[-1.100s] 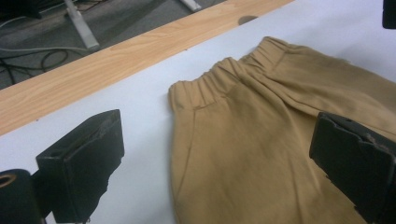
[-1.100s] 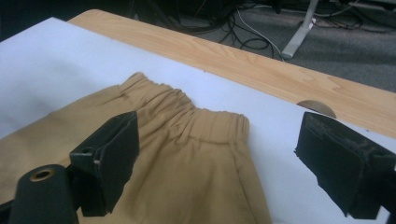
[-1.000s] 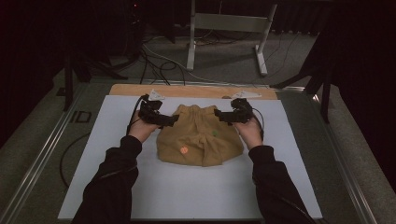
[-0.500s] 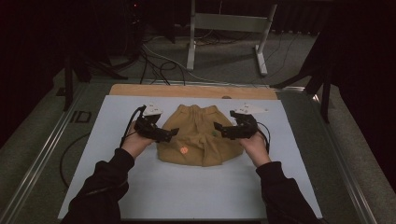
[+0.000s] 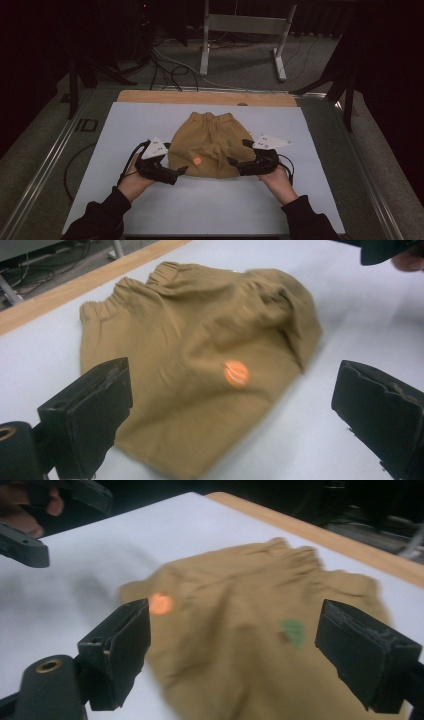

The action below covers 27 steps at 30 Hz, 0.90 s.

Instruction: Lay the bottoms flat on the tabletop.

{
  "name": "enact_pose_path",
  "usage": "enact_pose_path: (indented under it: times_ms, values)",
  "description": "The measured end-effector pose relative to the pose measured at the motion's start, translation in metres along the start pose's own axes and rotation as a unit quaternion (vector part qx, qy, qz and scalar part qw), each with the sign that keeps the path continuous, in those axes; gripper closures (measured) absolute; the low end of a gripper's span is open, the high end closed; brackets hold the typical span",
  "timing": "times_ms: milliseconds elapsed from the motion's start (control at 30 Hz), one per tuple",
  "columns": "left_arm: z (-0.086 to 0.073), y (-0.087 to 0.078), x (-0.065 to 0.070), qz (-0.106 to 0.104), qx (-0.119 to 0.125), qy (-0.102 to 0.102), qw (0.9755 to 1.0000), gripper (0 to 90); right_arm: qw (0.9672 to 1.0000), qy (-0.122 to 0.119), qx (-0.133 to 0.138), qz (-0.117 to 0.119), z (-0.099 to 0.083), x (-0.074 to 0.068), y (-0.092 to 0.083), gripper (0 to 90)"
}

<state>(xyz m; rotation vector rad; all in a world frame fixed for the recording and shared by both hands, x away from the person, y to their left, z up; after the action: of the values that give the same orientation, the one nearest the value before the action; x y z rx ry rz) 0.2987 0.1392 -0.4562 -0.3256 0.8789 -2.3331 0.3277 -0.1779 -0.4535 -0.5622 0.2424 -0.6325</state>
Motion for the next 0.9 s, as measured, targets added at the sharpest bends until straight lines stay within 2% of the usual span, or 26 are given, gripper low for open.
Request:
enact_pose_path:
  times_ms: [67, 100, 133, 167, 233, 267, 300, 333, 400, 433, 467, 500, 533, 600, 633, 667, 733, 767, 800, 833, 867, 900]
  values:
    - [-0.013, -0.005, 0.006, 0.004, -0.001, -0.001, 1.0000, 3.1, 0.9997, -0.015, 0.000, 0.019, 0.000, -0.011, 0.004, 14.6]
    - [-0.013, -0.005, 0.006, 0.004, -0.001, -0.001, 1.0000, 3.1, 0.9994, -0.021, 0.001, 0.027, 0.001, -0.016, 0.007, 14.6]
    - [-0.025, -0.010, 0.012, 0.012, 0.000, 0.001, 0.9999, 3.3, 0.9989, -0.028, 0.000, 0.038, 0.002, -0.021, 0.010, 14.6]
    - [-0.030, -0.013, 0.015, 0.012, 0.000, -0.001, 0.9999, 3.2, 0.9981, -0.034, 0.004, 0.051, 0.003, -0.025, 0.013, 14.7]
    - [-0.041, -0.017, 0.020, 0.011, 0.005, -0.007, 0.9999, 3.1, 0.9970, -0.041, -0.003, 0.066, 0.004, -0.034, 0.021, 15.2]
    - [-0.041, -0.017, 0.020, 0.011, 0.005, -0.007, 0.9999, 3.2, 0.9970, -0.041, -0.003, 0.066, 0.004, -0.034, 0.021, 15.2]
    - [-0.046, -0.020, 0.023, 0.012, 0.005, -0.007, 0.9999, 3.2, 0.9950, -0.046, -0.008, 0.088, 0.005, -0.043, 0.031, 15.4]
    - [-0.055, -0.024, 0.029, 0.013, 0.006, -0.012, 0.9998, 3.2, 0.9938, -0.051, -0.013, 0.098, 0.004, -0.047, 0.036, 15.3]
    - [-0.063, -0.030, 0.033, 0.016, 0.005, -0.013, 0.9998, 3.2, 0.9898, -0.064, -0.026, 0.125, 0.003, -0.057, 0.047, 14.0]
    - [-0.063, -0.030, 0.033, 0.016, 0.005, -0.013, 0.9998, 3.2, 0.9898, -0.064, -0.026, 0.125, 0.003, -0.057, 0.047, 14.0]
    - [-0.069, -0.036, 0.037, 0.022, 0.004, -0.017, 0.9996, 3.2, 0.9842, -0.070, -0.036, 0.159, 0.002, -0.067, 0.060, 14.0]
    - [-0.072, -0.038, 0.038, 0.026, 0.004, -0.018, 0.9995, 3.2, 0.9824, -0.076, -0.049, 0.163, 0.002, -0.072, 0.068, 14.3]
    - [-0.076, -0.040, 0.040, 0.027, 0.002, -0.020, 0.9994, 3.2, 0.9816, -0.084, -0.062, 0.160, 0.001, -0.078, 0.076, 16.1]
    - [-0.079, -0.041, 0.041, 0.028, 0.004, -0.022, 0.9993, 3.2, 0.9767, -0.105, -0.084, 0.167, 0.000, -0.089, 0.090, 22.5]
    - [-0.085, -0.044, 0.043, 0.032, 0.001, -0.027, 0.9991, 3.3, 0.9743, -0.128, -0.091, 0.161, 0.001, -0.091, 0.098, 27.2]
    - [-0.087, -0.045, 0.043, 0.033, 0.002, -0.029, 0.9990, 3.2, 0.9732, -0.136, -0.098, 0.158, 0.002, -0.094, 0.105, 30.4]
    - [-0.091, -0.046, 0.043, 0.038, -0.003, -0.026, 0.9989, 3.3, 0.9735, -0.144, -0.113, 0.137, 0.004, -0.098, 0.118, 41.4]
    - [-0.091, -0.046, 0.043, 0.038, -0.003, -0.026, 0.9989, 3.3, 0.9743, -0.146, -0.119, 0.123, 0.005, -0.098, 0.124, 42.7]
    - [-0.093, -0.047, 0.042, 0.051, -0.005, -0.018, 0.9985, 3.3, 0.9735, -0.153, -0.123, 0.118, 0.005, -0.097, 0.129, 46.4]
    - [-0.093, -0.046, 0.041, 0.051, -0.003, -0.021, 0.9985, 3.5, 0.9734, -0.157, -0.131, 0.102, 0.005, -0.096, 0.134, 48.4]
    - [-0.094, -0.047, 0.040, 0.051, -0.004, -0.022, 0.9984, 3.5, 0.9730, -0.157, -0.141, 0.094, 0.003, -0.093, 0.139, 49.3]
    - [-0.094, -0.046, 0.039, 0.051, -0.003, -0.024, 0.9984, 3.5, 0.9741, -0.150, -0.146, 0.085, 0.002, -0.091, 0.143, 52.5]
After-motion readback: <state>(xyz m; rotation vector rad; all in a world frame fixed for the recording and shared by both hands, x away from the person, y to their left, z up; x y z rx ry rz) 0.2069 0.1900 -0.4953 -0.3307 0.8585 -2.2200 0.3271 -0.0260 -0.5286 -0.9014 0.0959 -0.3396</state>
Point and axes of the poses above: each handheld gripper's, and its own axes: y roughly forward along the jaws, z roughly out of its top, x roughly to its right, the point moved 2 cm from there along y, roughly forward along the jaws, and after that the axes turned 9 degrees about -x, right-handed, at the moved point
